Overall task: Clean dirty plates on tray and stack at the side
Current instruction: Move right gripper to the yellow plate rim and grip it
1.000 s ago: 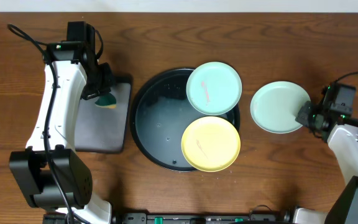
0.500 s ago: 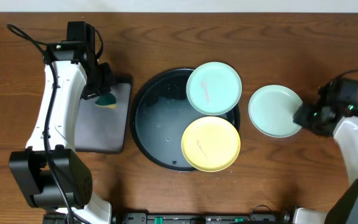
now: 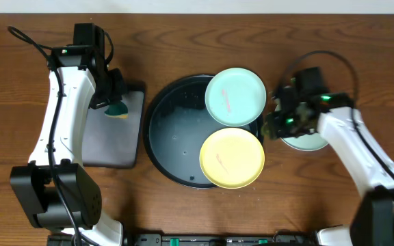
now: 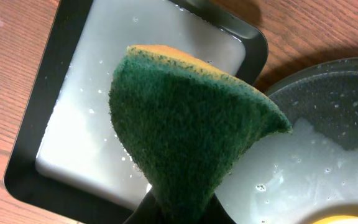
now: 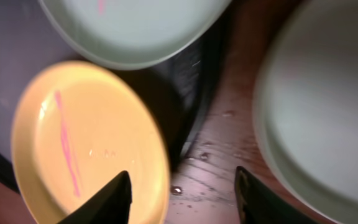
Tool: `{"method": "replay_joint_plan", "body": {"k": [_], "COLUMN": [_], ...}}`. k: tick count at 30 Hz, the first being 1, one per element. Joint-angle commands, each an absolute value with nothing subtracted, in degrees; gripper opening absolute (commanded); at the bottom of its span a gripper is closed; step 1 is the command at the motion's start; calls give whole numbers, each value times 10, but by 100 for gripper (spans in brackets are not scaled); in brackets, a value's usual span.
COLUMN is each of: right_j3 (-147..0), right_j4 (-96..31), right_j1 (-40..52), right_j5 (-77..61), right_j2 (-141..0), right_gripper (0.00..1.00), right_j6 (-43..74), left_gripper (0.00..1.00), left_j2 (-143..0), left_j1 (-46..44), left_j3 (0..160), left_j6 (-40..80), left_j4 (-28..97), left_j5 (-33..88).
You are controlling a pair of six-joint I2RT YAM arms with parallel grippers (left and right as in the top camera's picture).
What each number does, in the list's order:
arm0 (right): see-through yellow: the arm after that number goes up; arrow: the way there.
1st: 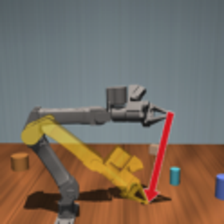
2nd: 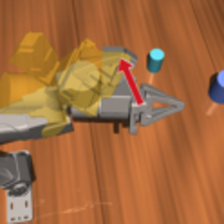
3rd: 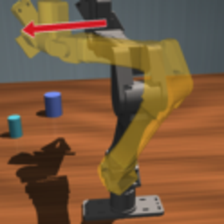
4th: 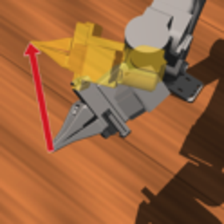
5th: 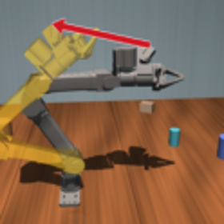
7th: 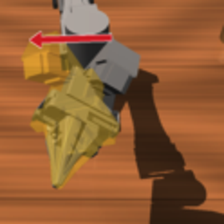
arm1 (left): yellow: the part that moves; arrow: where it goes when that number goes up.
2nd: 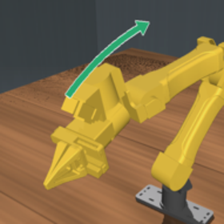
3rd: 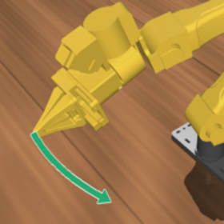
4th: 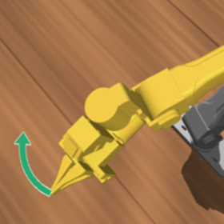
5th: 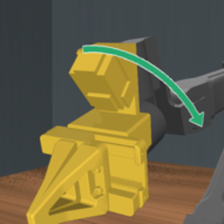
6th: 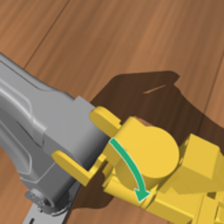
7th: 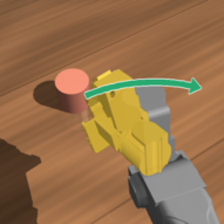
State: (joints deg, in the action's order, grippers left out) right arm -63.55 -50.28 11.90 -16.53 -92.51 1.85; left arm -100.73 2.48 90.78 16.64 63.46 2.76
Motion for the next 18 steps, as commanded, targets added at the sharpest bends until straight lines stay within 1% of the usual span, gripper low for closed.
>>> {"method": "replay_joint_plan", "body": {"k": [1,4,6,7,10,13,14,18], "right_j3": [-629,-629,-629,-629,-629,-630,-632,-657], "right_j4": [-506,-507,-509,-509,-510,-512,-519,-521], "right_j1": [153,167,172,173,174,175,179,203], "right_j5": [-167,-168,-168,-168,-168,-171,-181,-192], "right_j2": [-979,-1015,-1032,-1033,-1034,-1034,-1030,-1014], "right_gripper": [45,36,27,26,17,4,1,1], "right_j6": [-10,-10,-9,-9,-9,-9,-9,11], "left_gripper": [8,8,8,8,8,8,8,8], "left_j2": [-1007,-1007,-1007,-1007,-1007,-1007,-1007,-1007], "left_j1": [26,26,26,26,26,26,26,26], "left_j3": [909,909,909,909,909,909,909,909], "left_j6": [161,161,161,161,161,161,161,161], "left_j4": [636,637,637,636,636,636,636,636], "left_j5": [21,21,21,21,21,21,21,21]}}
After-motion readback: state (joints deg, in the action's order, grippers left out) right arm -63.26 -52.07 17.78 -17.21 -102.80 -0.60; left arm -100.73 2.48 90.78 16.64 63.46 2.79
